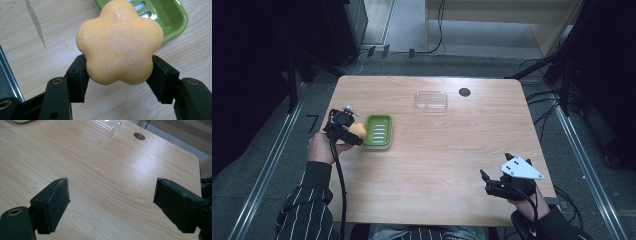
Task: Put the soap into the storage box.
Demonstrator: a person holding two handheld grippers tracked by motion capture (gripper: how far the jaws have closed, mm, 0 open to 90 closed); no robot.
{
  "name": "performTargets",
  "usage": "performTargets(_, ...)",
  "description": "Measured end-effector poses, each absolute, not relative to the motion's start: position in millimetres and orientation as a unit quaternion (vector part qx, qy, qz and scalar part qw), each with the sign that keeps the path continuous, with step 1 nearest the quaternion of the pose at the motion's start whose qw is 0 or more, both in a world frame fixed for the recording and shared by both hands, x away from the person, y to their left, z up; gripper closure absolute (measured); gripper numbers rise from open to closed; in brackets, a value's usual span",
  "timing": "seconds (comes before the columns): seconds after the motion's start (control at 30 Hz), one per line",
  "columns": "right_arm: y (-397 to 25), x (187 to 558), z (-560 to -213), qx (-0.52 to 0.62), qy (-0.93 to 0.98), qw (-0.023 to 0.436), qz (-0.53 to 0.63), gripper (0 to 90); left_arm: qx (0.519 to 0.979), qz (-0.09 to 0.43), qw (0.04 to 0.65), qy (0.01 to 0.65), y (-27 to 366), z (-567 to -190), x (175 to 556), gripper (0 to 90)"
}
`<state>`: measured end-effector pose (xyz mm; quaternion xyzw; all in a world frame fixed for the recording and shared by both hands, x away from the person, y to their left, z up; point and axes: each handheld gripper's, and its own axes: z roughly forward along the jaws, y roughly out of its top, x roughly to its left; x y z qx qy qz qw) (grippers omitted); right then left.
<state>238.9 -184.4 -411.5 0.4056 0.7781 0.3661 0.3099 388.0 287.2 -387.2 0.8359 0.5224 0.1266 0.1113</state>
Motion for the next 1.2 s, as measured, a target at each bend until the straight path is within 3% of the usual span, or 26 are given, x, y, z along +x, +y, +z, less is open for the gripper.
performTargets(1.2, -184.1, 239.1, -411.8, 0.404, 0.78, 0.309, 0.365, 13.7, 0.854, 0.118, 0.118, 0.493, 258.9, -390.8, 416.9, 39.5)
